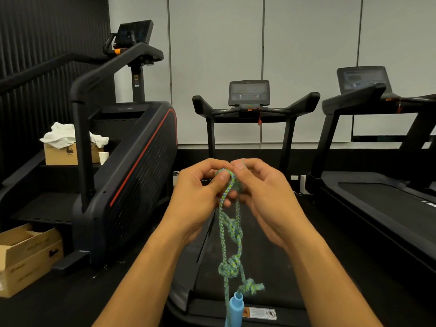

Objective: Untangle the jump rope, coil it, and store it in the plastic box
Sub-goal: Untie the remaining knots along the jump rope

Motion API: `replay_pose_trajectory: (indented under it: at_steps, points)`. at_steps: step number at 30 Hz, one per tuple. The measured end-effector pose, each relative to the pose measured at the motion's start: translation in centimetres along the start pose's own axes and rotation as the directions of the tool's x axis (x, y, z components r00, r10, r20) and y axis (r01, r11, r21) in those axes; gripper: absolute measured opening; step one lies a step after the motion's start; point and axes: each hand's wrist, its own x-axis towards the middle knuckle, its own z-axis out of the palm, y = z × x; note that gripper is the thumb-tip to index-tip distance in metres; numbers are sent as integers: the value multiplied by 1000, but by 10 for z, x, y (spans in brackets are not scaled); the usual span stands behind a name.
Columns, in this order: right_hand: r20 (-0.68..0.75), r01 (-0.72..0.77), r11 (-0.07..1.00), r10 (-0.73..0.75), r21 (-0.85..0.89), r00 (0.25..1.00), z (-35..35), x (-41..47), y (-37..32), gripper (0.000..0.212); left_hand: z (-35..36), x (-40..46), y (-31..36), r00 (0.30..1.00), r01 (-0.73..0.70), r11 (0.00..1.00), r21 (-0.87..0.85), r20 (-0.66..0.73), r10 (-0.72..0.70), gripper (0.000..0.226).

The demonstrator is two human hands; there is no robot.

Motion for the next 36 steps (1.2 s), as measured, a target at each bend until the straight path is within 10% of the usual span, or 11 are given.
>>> replay_pose_trajectory:
  at_steps: [13,21,28,36]
  points:
    - [169,-59,976,95,-208,981,-11,-6,-9,13,-2,2,-1,989,118,988,98,-104,-108,19]
    - [193,-112,903,208,-415,959,-22,-3,-12,24,-8,-2,16,999,-40,951,306,36,30,14]
    - [151,-125,960,167,-251,974,-29,-1,-15,14,-21,-5,21,979,-200,781,591,81,189,6]
    - [5,-128,990,128,61,992,-44,4,-28,9,-51,2,25,827,-38,636,771,-333,453,14]
